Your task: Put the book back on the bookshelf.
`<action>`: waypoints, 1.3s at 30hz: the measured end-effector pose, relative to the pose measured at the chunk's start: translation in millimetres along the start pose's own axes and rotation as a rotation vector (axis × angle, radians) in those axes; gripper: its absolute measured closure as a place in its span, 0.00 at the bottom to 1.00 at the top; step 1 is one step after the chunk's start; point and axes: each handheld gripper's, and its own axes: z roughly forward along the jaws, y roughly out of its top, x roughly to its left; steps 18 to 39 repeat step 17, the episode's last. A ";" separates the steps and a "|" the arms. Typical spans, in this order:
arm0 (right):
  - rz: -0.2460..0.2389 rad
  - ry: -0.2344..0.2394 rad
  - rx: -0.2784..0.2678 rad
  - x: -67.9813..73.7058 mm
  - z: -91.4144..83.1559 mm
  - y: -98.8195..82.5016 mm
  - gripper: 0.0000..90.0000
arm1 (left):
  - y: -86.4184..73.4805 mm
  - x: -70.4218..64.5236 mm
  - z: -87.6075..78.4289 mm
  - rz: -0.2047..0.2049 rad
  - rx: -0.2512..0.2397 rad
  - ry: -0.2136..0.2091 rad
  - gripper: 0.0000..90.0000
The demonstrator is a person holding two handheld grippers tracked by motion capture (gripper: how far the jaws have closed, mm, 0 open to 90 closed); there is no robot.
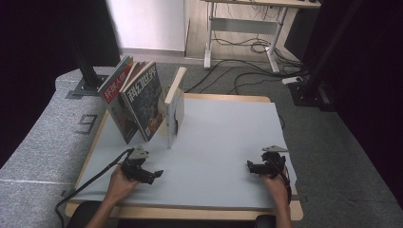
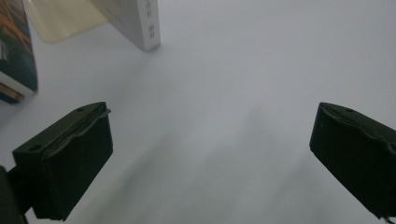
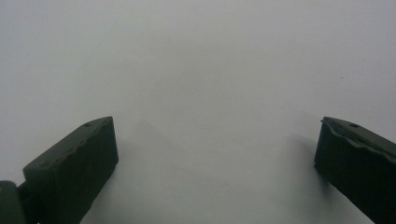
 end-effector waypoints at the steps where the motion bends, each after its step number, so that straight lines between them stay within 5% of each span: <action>1: 0.000 0.000 0.000 0.0 0.0 0.0 0.00 | -3.5 -0.7 6.6 0.007 0.034 0.001 0.00; 7: 0.000 0.000 0.000 -0.1 0.0 -0.1 0.00 | -7.2 -3.1 17.7 0.019 0.111 0.006 0.00; 39: 0.000 0.000 -0.001 -0.1 0.0 -0.2 0.00 | -7.3 -3.0 18.0 0.019 0.113 0.004 0.00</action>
